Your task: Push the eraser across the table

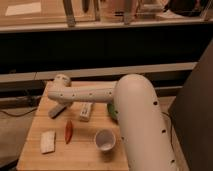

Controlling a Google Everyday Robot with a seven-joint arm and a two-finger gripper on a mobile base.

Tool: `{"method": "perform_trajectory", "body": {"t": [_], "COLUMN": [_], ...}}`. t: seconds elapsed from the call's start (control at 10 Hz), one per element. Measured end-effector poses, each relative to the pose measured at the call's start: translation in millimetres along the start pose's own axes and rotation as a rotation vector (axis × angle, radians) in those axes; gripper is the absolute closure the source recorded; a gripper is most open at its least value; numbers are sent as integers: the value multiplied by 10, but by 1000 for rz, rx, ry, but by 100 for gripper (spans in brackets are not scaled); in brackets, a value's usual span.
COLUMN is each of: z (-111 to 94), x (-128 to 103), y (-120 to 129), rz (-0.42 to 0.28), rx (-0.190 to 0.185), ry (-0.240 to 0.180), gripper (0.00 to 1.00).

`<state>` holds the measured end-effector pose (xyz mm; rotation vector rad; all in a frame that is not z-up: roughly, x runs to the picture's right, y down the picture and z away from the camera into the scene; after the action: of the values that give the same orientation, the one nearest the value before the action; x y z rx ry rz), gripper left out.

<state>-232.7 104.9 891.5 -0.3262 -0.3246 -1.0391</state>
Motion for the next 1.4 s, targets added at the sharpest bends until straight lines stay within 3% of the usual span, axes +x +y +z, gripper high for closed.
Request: {"method": "perform_trajectory", "body": {"t": [1.4], "z": [144], "x": [-58], "y": [-185], "rz": [-62], "rx": [-8], "ry": [-1], "gripper": [96]}}
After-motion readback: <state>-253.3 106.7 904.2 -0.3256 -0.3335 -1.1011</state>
